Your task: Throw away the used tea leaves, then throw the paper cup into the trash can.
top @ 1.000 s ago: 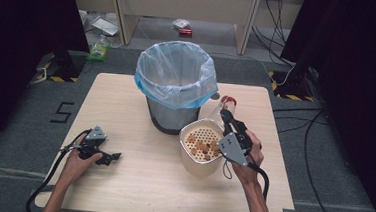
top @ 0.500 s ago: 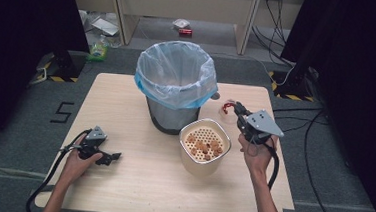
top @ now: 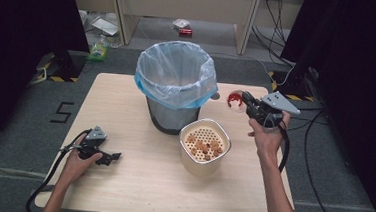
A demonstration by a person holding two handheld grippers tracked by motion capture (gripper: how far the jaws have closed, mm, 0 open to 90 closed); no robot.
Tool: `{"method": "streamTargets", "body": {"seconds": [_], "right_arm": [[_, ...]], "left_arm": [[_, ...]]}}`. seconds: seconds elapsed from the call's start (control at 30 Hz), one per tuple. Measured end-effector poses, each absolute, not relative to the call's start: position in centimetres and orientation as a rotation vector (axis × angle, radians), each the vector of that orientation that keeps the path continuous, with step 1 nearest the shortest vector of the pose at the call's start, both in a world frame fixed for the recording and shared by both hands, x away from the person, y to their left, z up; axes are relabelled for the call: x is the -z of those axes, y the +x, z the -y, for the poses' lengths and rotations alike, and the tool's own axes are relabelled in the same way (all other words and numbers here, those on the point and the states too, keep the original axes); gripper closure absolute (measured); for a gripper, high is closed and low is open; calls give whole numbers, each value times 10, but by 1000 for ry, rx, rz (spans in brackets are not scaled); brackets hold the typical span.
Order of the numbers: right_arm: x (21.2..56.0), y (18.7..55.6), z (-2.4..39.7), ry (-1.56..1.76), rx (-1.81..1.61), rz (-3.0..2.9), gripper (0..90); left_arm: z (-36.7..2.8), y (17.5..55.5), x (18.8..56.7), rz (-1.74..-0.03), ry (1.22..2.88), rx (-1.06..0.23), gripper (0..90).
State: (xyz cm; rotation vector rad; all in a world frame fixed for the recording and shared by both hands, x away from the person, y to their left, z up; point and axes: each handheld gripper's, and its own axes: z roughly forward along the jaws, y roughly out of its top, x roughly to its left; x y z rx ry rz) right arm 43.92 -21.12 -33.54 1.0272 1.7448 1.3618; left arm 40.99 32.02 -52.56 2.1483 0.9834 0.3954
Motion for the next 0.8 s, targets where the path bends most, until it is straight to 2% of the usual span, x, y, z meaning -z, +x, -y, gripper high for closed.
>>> {"method": "streamTargets", "body": {"seconds": [0.47, 0.63, 0.8], "right_arm": [[270, 456, 208, 999, -1405, -1679, 865], [250, 460, 197, 966, -1439, -1670, 865], [226, 466, 168, 904, -1487, -1693, 863]], "left_arm": [[-320, 410, 526, -984, 2149, -396, 0], [-320, 410, 526, -984, 2148, -396, 0], [-320, 410, 526, -984, 2148, -396, 0]]}}
